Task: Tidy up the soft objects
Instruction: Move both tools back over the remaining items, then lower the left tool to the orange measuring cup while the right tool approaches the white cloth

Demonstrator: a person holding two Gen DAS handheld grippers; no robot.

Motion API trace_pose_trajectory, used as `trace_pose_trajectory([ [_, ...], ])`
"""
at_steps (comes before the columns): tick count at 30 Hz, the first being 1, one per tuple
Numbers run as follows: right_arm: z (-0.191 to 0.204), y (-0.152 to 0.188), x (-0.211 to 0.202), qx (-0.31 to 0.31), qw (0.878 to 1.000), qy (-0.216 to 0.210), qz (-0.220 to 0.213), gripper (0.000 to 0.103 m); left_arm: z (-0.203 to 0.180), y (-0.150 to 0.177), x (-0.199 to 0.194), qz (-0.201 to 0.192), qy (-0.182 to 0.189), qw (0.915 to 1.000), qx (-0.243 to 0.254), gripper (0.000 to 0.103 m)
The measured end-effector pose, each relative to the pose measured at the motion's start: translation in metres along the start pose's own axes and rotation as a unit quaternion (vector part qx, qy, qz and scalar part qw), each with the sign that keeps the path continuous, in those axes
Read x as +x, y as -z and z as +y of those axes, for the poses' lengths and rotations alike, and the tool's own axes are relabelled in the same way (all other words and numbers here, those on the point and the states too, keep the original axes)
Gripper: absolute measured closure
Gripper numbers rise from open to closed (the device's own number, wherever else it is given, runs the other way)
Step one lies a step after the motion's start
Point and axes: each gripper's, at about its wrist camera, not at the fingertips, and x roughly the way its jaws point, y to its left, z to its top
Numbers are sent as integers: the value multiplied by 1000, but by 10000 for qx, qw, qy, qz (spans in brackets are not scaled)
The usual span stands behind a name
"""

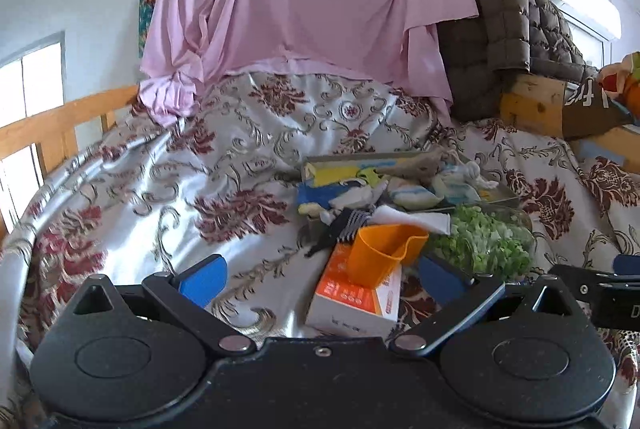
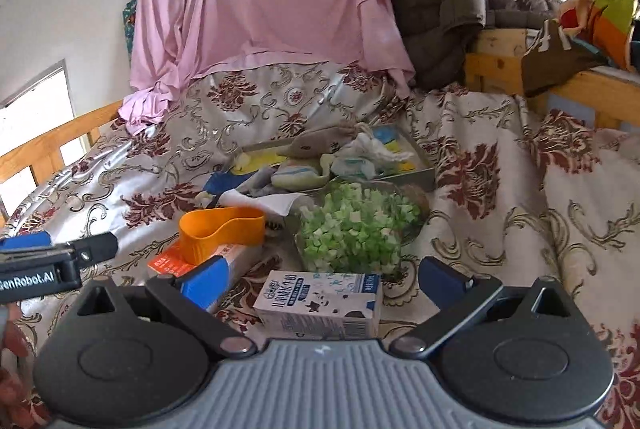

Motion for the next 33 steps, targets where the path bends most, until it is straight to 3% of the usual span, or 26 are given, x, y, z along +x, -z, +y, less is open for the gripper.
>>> trace_pose_trajectory([
  [9,3,0,20,-85,9994,-169,275,0,1,10,15,126,-174,9996,-168,1],
  [33,4,-6,34,-209,9997,-98,99,0,-8,13,32,62,-184,9998,-82,1],
])
